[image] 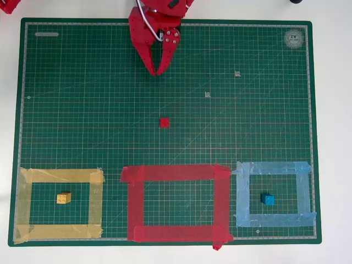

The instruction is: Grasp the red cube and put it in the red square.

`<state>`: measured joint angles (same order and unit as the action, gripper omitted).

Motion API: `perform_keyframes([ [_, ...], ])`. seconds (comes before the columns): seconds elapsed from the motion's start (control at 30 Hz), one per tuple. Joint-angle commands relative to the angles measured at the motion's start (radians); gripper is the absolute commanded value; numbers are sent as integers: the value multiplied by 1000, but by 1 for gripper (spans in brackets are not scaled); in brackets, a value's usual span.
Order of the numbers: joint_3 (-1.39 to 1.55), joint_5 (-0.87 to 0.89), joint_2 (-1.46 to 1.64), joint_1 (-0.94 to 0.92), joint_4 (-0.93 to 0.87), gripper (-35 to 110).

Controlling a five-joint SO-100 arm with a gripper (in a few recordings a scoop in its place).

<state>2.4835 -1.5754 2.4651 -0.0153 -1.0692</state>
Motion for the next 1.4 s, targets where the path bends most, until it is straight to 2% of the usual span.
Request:
perform_keyframes([
  [0.0,-190,155,-219,12,20,-1],
  [0.13,-330,241,-403,20,83,-1],
  [0.2,-295,235,-434,20,259,-1],
  [0.27,-192,215,-436,20,528,-1],
  [0.33,-103,147,-430,28,709,-1],
  [0.43,-46,60,-391,44,765,-1],
  [0.73,282,-43,-270,98,1276,-1],
  [0.83,339,-43,-270,106,1347,-1],
  [1.1,387,-43,-270,92,1396,-1],
  [1.37,560,-41,-275,92,1649,-1],
])
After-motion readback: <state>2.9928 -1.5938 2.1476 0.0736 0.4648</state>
